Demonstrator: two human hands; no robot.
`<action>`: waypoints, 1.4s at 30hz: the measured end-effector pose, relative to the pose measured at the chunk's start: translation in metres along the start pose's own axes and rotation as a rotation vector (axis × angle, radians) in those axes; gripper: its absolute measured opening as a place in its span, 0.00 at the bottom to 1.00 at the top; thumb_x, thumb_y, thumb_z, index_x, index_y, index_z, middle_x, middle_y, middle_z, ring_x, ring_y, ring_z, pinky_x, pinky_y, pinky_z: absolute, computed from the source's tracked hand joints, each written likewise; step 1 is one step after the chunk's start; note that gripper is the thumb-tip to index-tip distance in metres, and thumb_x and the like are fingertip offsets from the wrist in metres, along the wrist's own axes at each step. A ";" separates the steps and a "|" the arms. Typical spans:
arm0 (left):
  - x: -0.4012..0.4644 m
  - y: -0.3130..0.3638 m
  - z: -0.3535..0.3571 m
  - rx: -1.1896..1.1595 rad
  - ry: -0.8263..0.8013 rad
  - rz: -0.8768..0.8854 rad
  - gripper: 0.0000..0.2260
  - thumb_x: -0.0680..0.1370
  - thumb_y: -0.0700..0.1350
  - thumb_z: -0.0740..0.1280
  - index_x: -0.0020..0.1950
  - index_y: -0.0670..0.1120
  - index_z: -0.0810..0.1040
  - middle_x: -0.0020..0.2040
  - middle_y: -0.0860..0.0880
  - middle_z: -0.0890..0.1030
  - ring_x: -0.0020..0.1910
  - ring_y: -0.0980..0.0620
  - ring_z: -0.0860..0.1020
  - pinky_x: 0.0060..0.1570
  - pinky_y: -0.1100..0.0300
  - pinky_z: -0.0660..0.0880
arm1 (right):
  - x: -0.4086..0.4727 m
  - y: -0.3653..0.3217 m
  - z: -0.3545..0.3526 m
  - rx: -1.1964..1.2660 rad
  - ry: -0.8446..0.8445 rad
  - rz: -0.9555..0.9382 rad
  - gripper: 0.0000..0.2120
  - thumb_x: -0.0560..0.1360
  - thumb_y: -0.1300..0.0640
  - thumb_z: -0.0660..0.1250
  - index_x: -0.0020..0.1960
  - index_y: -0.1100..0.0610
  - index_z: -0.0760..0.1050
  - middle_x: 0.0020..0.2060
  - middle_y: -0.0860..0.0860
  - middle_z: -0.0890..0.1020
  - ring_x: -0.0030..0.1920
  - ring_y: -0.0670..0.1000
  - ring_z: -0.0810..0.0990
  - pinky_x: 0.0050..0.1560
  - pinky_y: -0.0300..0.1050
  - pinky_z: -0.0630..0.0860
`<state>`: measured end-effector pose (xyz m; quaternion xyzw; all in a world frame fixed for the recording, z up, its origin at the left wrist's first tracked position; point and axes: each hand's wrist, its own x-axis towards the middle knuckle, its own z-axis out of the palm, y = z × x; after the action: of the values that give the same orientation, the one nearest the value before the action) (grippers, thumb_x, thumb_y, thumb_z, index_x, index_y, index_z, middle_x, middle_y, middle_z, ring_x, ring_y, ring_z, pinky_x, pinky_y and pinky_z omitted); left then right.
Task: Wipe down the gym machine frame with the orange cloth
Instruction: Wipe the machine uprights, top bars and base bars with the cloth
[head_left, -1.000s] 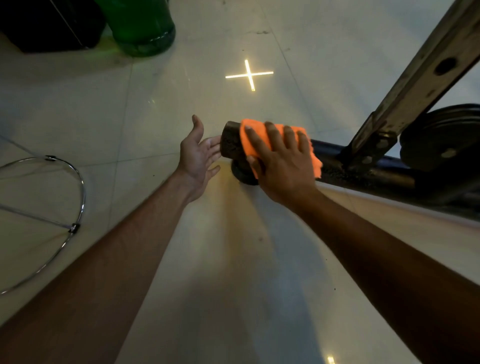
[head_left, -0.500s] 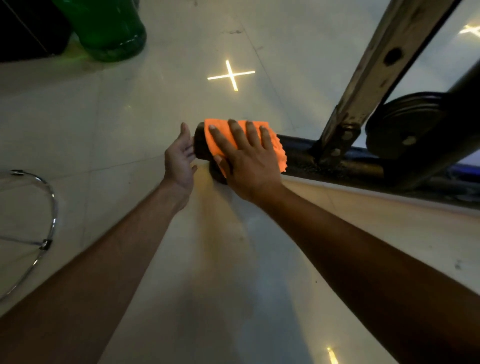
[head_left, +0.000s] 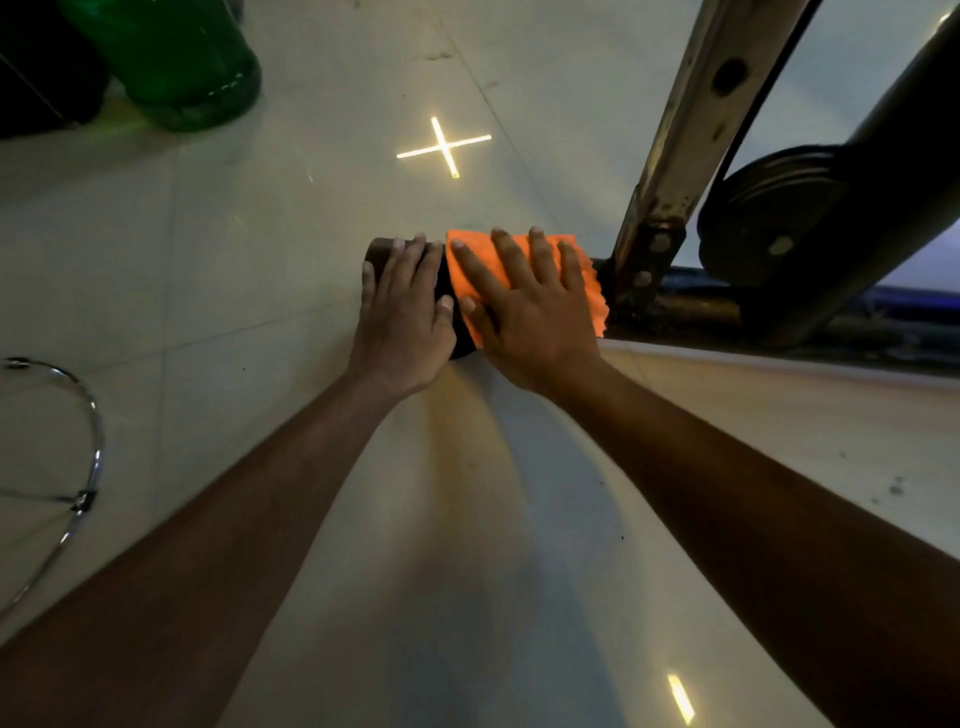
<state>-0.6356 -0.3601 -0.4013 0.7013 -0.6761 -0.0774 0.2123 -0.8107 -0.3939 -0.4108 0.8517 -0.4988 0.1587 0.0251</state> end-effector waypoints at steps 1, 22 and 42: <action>0.001 0.002 0.001 0.012 -0.012 0.023 0.28 0.86 0.46 0.62 0.87 0.46 0.60 0.87 0.46 0.58 0.87 0.46 0.50 0.84 0.39 0.42 | -0.009 0.009 -0.001 -0.014 0.014 -0.021 0.28 0.90 0.39 0.50 0.88 0.43 0.54 0.85 0.58 0.62 0.85 0.68 0.58 0.83 0.67 0.49; -0.030 0.050 0.012 -0.038 -0.129 0.208 0.28 0.88 0.52 0.61 0.88 0.51 0.59 0.88 0.51 0.56 0.87 0.47 0.50 0.85 0.40 0.47 | -0.084 0.051 -0.057 0.243 -0.116 -0.072 0.26 0.87 0.53 0.64 0.85 0.49 0.67 0.84 0.52 0.67 0.86 0.55 0.60 0.84 0.61 0.55; -0.029 0.275 0.132 0.291 0.251 0.855 0.33 0.87 0.46 0.62 0.89 0.45 0.50 0.89 0.44 0.48 0.88 0.43 0.47 0.85 0.38 0.45 | -0.228 0.239 -0.112 0.251 0.219 0.505 0.26 0.90 0.44 0.56 0.86 0.47 0.62 0.84 0.51 0.66 0.85 0.53 0.62 0.80 0.55 0.70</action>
<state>-0.9411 -0.3554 -0.4142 0.3860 -0.8774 0.1980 0.2046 -1.1467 -0.2993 -0.3994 0.6749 -0.6658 0.3111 -0.0669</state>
